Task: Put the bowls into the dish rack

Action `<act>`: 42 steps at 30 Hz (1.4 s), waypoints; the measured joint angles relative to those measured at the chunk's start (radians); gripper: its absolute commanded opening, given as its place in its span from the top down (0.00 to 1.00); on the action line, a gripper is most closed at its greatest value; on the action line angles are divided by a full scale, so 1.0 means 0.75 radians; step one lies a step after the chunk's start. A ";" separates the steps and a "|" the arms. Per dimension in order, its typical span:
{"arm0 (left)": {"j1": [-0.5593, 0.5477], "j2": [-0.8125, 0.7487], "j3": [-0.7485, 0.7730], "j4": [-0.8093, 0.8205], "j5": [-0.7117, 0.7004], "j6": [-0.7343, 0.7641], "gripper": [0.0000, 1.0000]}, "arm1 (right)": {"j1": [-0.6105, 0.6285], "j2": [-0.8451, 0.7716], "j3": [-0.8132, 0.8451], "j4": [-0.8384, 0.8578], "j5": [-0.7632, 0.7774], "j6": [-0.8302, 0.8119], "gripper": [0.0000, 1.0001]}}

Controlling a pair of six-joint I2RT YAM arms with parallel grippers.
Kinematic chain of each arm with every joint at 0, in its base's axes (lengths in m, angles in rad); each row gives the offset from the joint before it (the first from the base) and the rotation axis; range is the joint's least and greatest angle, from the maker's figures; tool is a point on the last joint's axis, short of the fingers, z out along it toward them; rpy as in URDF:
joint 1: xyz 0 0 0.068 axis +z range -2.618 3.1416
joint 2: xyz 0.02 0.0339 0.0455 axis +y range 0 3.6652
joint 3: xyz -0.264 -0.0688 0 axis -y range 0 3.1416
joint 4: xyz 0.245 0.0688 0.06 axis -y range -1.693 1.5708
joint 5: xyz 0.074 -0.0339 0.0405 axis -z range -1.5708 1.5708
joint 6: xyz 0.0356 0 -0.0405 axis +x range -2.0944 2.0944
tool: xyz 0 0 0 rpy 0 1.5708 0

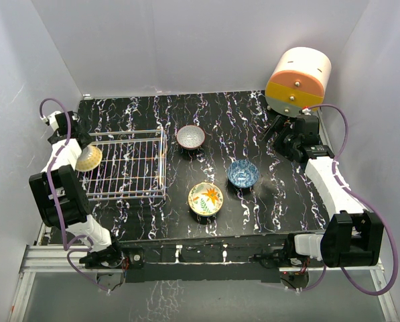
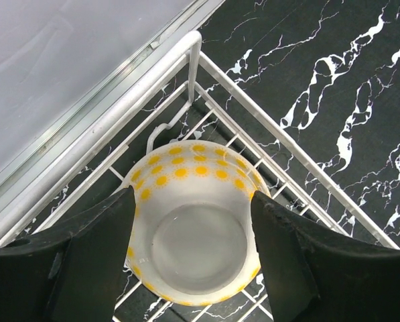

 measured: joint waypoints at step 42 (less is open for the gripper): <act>-0.133 -0.133 -0.158 -0.067 0.308 -0.019 0.20 | 0.000 0.000 -0.030 0.014 -0.034 0.005 0.07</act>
